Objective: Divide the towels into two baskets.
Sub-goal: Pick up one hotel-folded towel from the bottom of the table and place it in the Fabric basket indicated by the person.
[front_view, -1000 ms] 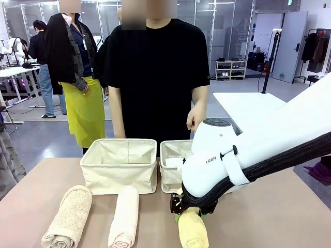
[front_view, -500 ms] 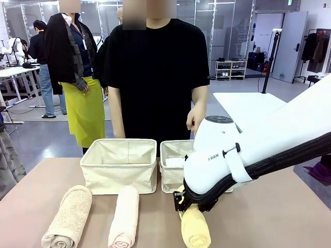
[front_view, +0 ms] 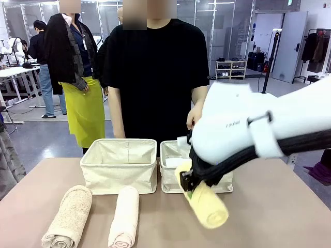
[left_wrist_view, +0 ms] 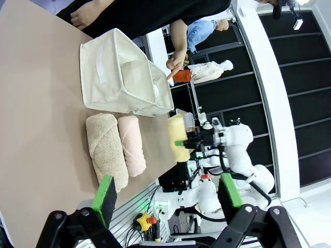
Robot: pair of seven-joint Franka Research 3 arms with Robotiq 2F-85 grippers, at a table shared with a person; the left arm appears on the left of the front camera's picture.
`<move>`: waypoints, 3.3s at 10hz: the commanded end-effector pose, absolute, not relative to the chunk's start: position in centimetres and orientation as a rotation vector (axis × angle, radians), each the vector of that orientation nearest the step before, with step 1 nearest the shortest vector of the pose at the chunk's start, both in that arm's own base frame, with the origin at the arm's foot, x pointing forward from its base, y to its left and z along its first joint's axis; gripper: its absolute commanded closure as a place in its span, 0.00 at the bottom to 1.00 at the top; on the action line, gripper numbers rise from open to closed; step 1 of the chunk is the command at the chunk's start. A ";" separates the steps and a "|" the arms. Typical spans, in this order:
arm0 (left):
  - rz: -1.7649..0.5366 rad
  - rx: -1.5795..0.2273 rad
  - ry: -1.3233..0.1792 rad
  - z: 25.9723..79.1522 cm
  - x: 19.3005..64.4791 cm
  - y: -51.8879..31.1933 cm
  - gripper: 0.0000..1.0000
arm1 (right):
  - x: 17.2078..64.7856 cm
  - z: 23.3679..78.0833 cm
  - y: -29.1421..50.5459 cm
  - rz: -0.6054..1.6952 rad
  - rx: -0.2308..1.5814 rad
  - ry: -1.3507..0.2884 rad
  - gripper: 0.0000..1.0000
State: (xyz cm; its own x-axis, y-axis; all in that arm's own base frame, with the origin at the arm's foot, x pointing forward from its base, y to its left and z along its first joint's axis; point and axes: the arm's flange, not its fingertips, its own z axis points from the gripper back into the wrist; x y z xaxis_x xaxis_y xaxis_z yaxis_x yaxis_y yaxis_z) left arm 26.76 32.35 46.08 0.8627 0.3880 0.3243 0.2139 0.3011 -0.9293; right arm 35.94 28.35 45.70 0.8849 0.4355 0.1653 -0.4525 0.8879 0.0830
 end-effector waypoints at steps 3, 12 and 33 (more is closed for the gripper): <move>0.118 -1.285 -0.568 46.3 26.5 32.5 0.00 | 37.5 51.4 27.8 1.102 0.123 0.037 0.78; 0.118 -1.285 -0.568 46.3 26.5 32.5 0.00 | 38.6 52.2 28.1 1.234 0.019 -0.021 0.58; 0.118 -1.285 -0.568 46.3 26.5 32.5 0.00 | 59.3 43.8 28.6 1.660 0.017 -0.048 0.00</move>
State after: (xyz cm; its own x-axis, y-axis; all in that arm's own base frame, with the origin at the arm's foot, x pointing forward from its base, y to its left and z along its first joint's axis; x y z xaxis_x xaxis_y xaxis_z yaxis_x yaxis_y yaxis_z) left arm 26.78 32.34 46.07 0.8630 0.3875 0.3241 0.2138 0.3010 -0.9293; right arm 59.87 28.82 43.58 -0.0772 0.9967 0.0267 -0.9970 -0.0772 -0.0005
